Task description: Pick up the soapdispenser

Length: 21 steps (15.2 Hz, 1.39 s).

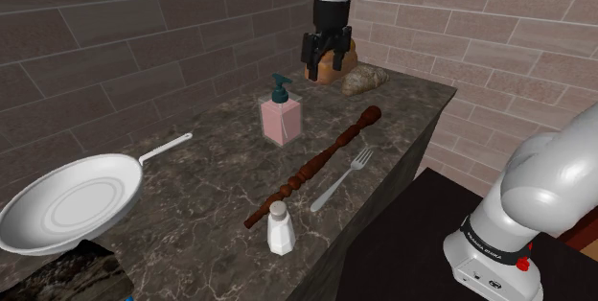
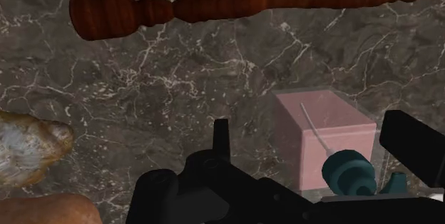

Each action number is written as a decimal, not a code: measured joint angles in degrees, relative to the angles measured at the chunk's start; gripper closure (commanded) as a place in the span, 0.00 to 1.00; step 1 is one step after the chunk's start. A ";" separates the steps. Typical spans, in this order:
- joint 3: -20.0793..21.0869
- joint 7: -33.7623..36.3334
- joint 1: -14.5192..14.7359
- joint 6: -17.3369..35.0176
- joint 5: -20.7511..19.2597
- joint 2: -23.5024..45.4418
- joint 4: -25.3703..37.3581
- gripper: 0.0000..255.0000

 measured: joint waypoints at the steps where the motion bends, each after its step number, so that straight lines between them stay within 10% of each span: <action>1: 0.75 0.93 0.22 -0.06 -0.42 2.29 2.39 0.00; 8: 5.19 7.46 2.81 -1.84 -4.81 17.44 19.01 0.00; 16: 5.31 7.52 2.94 3.34 -4.87 17.52 13.90 0.00; 17: 5.34 7.58 2.97 3.60 -4.90 17.61 13.74 1.00; 21: 5.35 7.61 2.98 3.87 -4.92 17.62 13.57 1.00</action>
